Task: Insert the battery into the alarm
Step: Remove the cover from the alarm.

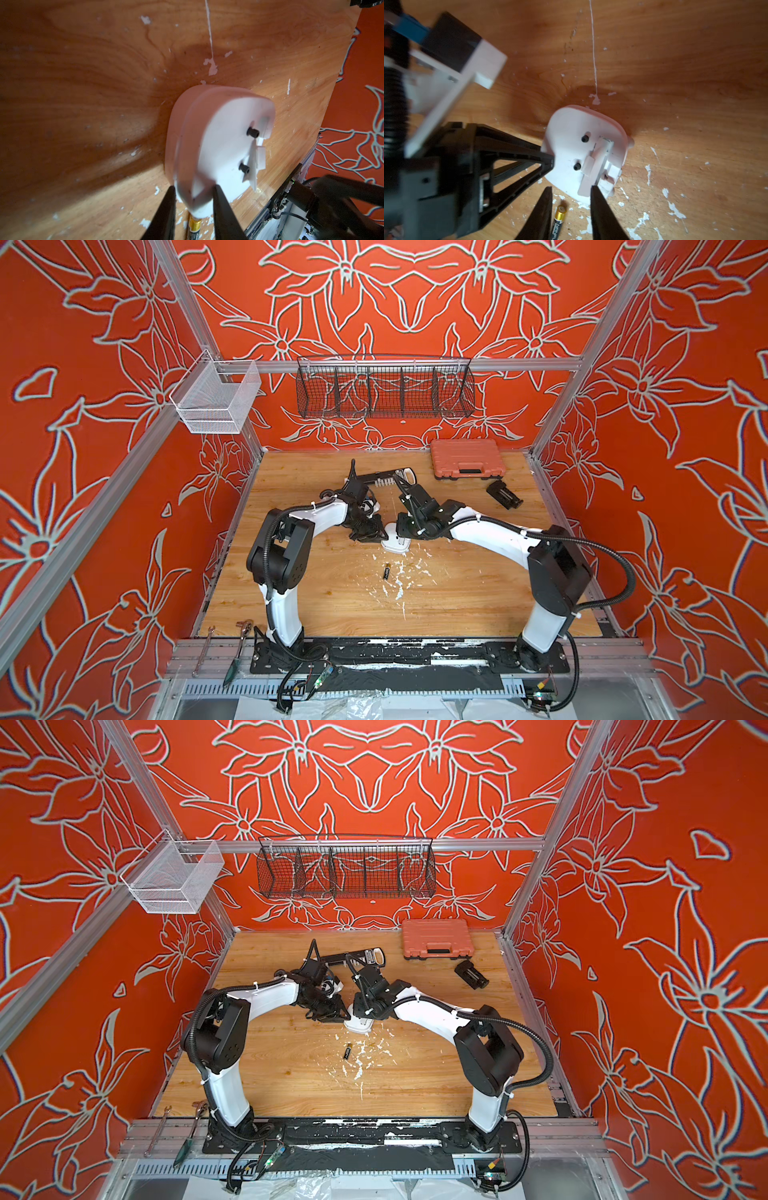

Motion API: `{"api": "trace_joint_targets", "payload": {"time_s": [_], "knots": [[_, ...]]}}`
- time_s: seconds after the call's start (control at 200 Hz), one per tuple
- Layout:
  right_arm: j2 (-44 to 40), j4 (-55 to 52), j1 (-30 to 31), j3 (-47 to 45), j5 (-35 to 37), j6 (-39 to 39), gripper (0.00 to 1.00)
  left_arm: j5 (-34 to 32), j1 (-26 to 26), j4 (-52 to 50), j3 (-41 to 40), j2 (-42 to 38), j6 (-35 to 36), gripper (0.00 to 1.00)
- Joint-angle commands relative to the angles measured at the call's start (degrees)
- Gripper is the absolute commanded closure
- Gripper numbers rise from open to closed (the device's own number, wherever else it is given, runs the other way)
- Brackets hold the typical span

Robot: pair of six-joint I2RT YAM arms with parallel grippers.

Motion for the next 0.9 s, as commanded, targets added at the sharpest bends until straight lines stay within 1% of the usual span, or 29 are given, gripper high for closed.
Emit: {"api": "trace_joint_targets", "payload": {"time_s": [0.0,0.095,0.23,0.48,0.605,0.896], "knots": [[1.6,-4.7,0.7,2.5,2.2,-2.0,0.69,-5.0,-1.3,-2.6,-2.9,2.7,0.5,0.72],[1.8,-5.0,1.3,2.4,2.6,-2.9,0.7,-5.0,-1.3,-2.3,-3.1,2.8,0.4,0.72],[2.6,-4.9,2.1,2.9,2.5,-3.9,0.67,-4.6,-1.2,-2.0,-3.2,3.1,0.2,0.72],[5.5,-7.6,2.8,5.4,4.3,-5.0,0.66,-4.8,-1.2,-2.3,-3.2,2.9,0.4,0.72],[6.3,-8.3,2.9,6.4,5.9,-5.0,0.66,-4.7,-1.3,-2.2,-3.4,2.9,0.2,0.72],[7.5,-8.5,3.3,6.7,7.1,-5.4,0.68,-4.8,-1.3,-2.0,-3.8,2.9,0.2,0.72]]}}
